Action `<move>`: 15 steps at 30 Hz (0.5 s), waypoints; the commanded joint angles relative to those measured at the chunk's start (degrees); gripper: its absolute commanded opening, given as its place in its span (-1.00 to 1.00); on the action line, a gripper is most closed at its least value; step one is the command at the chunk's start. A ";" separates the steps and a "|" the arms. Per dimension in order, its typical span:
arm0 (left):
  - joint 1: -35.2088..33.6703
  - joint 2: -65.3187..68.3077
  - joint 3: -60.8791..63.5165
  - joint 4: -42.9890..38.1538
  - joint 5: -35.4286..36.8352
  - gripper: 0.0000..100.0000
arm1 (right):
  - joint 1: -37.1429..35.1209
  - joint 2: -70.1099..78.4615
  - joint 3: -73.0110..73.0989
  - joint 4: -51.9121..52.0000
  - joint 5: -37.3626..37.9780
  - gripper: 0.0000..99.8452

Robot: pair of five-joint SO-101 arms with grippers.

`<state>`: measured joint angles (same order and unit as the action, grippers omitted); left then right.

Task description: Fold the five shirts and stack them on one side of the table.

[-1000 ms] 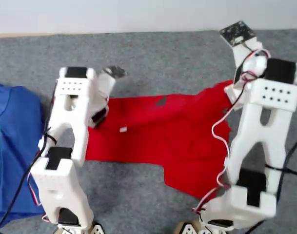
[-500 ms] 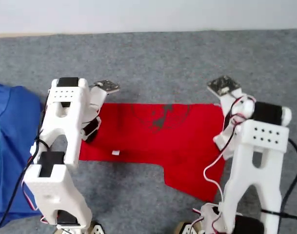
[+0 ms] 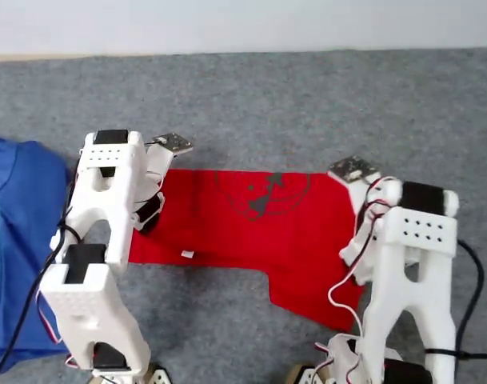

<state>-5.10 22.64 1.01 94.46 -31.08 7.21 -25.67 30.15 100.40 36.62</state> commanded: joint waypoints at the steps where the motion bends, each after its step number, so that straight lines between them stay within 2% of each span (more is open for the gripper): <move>1: -0.44 -0.26 -0.13 -0.97 -0.26 -0.99 | -2.86 -2.42 0.26 2.24 -1.41 -0.98; 7: -0.53 -0.26 -0.13 -0.88 -0.26 -0.99 | -6.11 -2.51 0.26 2.51 -2.29 -0.98; 15: -0.53 -0.26 -0.13 -0.97 -0.26 -0.99 | -14.46 -2.42 0.00 2.59 -2.46 -0.98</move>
<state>-5.10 22.64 1.01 94.02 -31.08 -4.40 -25.67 30.68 100.40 34.68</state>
